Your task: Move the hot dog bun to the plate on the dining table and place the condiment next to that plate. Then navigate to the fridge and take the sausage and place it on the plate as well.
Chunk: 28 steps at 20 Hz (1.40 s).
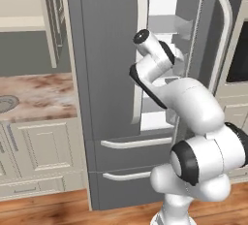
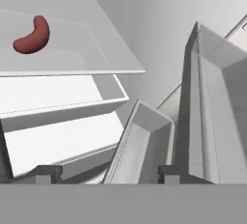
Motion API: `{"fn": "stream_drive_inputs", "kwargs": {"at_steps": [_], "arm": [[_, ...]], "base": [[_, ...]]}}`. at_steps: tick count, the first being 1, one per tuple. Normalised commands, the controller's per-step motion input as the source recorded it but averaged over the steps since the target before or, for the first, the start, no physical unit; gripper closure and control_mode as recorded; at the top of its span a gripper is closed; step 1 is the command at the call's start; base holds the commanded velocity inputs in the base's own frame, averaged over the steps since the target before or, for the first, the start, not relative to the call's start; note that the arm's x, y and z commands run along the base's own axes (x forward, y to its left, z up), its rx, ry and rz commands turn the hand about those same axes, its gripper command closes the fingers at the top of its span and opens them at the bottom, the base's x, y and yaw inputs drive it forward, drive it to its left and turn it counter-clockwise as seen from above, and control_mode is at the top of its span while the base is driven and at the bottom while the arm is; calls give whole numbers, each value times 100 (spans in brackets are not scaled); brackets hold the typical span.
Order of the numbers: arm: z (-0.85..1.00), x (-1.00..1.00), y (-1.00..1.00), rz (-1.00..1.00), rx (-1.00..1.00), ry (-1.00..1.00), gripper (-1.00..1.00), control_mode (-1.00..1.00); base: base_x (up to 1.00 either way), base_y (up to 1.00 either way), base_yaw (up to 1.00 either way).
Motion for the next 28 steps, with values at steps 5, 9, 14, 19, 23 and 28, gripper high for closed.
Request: {"fn": "stream_drive_inputs", "kwargs": {"at_steps": [5,9,14,19,23,28], "arm": [[-33,-95,-100,-13,-12,0,-100,-100],[-34,-100,-100,-14,-8,0,-100,-100],[-28,-100,-100,-13,-5,0,-100,-100],[1,-100,-71,-5,-4,-12,-100,-100],[49,-94,81,17,0,-16,-100,-100],[76,-45,100,28,3,0,-100,-100]], "base": [[0,0,0],[0,0,0],[0,0,0],[0,0,0],[0,0,0],[0,0,0]]}}
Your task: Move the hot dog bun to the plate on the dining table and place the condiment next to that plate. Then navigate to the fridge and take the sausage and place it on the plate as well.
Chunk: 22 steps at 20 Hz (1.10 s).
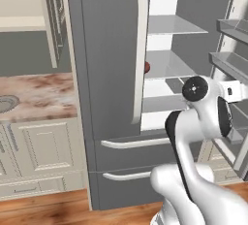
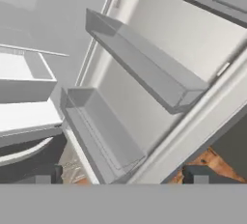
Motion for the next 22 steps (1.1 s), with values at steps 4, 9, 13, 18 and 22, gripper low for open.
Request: {"fn": "stream_drive_inputs", "kwargs": {"at_steps": [4,9,13,18,22], "arm": [[58,-4,100,36,22,10,-100,-100],[25,0,100,40,28,14,-100,-100],[1,0,83,30,26,-4,-100,-100],[-1,41,4,12,21,-22,-100,-100],[-2,69,0,4,16,-10,-100,-100]], "base": [[0,0,0],[0,0,0],[0,0,0],[0,0,0],[0,0,0]]}}
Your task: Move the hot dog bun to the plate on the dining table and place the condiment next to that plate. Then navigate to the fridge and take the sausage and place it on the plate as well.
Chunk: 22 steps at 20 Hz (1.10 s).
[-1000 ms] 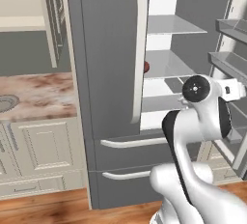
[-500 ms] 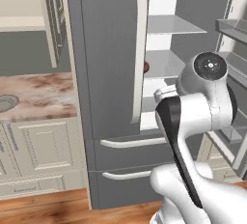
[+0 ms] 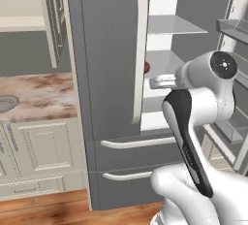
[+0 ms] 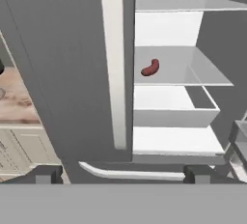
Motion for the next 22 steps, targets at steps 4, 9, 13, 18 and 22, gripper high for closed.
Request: {"fn": "stream_drive_inputs", "kwargs": {"at_steps": [4,9,13,18,22], "arm": [[0,88,8,0,4,2,-100,-100],[0,87,0,0,0,3,-100,-100],[0,71,10,0,0,3,-100,-100],[-3,51,31,0,0,0,-100,-100],[-8,56,5,0,0,0,-100,-100]], "base": [[0,0,0],[0,0,0],[0,0,0],[0,0,0],[0,0,0]]}}
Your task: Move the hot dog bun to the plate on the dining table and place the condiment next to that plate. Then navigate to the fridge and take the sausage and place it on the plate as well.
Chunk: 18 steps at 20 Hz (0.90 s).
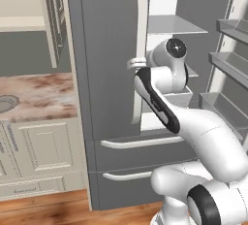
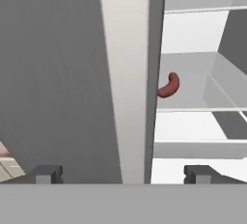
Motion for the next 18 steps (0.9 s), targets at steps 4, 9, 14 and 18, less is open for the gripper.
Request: {"fn": "stream_drive_inputs", "kwargs": {"at_steps": [4,9,14,18], "arm": [[-17,43,0,0,0,0,-100,-100],[-20,46,0,0,0,-1,-100,-100],[-11,43,0,0,-1,-5,-100,-100],[-8,44,0,-1,-2,-6,-100,-100]], "base": [[0,0,0],[0,0,0],[0,0,0],[0,0,0]]}}
